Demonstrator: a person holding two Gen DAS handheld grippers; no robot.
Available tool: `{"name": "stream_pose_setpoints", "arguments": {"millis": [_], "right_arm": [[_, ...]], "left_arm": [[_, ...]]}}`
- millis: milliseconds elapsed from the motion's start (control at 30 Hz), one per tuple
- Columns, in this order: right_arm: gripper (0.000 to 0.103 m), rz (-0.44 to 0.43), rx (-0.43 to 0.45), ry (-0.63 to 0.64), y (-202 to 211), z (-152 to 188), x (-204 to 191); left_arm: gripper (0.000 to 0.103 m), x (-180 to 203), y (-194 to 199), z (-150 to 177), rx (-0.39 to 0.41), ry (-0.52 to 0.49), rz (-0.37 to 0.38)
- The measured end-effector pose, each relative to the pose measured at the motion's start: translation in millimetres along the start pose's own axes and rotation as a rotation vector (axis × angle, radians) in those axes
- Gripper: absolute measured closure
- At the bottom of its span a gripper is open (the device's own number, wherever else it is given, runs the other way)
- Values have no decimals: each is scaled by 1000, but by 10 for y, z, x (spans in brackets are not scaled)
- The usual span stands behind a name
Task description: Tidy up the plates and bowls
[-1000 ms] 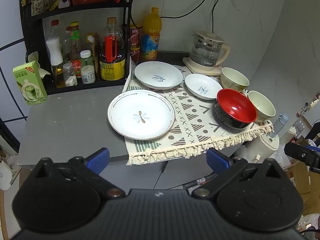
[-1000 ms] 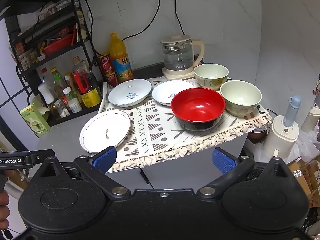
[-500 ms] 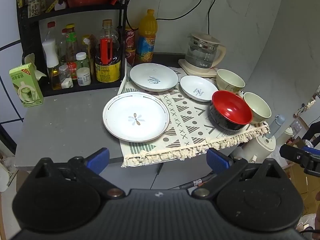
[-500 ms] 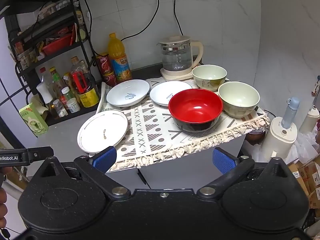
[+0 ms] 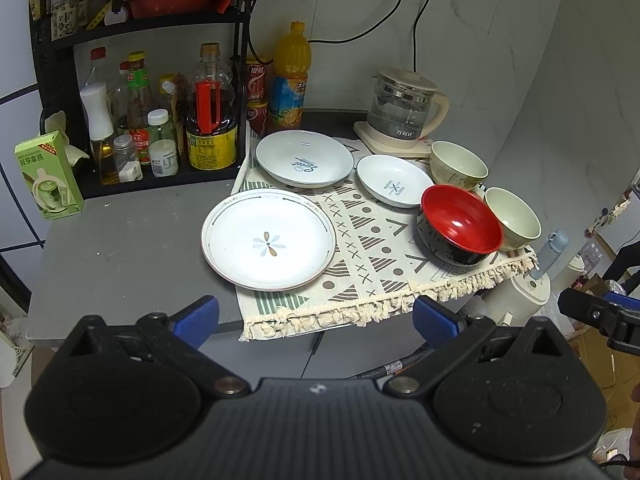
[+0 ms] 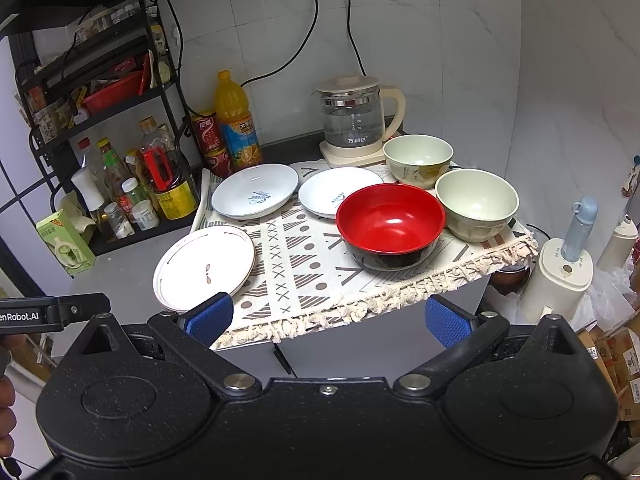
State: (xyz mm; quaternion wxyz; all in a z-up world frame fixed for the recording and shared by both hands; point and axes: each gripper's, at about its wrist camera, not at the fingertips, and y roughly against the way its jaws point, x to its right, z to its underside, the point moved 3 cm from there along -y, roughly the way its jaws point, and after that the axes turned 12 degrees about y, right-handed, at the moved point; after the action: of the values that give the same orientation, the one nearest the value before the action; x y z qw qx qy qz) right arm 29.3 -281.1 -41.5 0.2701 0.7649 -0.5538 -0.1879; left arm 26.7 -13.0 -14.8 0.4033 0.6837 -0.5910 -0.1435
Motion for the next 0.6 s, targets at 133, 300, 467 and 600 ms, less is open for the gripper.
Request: {"name": "stream_pose_setpoints", "arguments": {"millis": [133,300,467,600], "right_arm": [[0,-1,-4,6,-13,0,-32],[0,1,-3,5,-15,1,-38],[0,-3,-4,6,-13,1,-22],[0,-11,-4,-4,-16,3,-19]], "left_arm": [[1,-3,-8,1,-1,6,-1],[1,-53,-8,3,-2,17,-1],[1,-53,-3,7,-2,18,-7],[1,-54,-5,1,-4,17,-7]]}}
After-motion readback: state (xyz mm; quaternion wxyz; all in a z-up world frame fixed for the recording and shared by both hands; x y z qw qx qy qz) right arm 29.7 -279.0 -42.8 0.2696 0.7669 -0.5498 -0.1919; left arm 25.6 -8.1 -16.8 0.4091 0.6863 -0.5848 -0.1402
